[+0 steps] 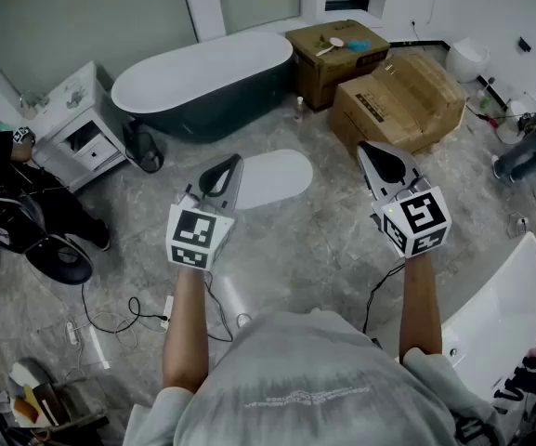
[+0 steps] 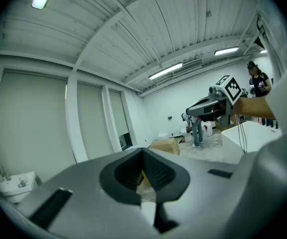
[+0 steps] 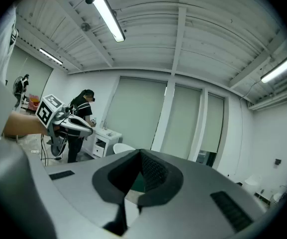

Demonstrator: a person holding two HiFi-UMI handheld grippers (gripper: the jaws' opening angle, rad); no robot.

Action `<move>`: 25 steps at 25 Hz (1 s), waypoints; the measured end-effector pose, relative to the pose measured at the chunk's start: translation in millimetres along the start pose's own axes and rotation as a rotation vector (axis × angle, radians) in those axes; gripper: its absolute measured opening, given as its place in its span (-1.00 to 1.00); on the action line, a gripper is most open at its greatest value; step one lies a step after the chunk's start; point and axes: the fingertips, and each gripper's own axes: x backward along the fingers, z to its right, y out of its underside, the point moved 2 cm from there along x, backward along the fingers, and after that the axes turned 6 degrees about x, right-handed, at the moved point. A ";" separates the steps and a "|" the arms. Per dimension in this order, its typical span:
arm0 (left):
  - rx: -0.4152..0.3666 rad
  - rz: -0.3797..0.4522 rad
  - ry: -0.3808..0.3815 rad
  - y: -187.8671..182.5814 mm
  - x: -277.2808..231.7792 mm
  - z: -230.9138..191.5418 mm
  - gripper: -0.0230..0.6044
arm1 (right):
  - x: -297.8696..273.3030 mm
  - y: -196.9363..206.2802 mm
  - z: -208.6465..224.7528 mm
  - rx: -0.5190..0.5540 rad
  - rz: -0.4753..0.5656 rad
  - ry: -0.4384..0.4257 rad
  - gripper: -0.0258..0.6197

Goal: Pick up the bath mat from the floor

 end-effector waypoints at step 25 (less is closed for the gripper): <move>0.079 0.000 -0.027 9.5 -7.5 8.0 -0.55 | 1.4 22.1 12.8 -0.036 -0.003 -0.019 -0.80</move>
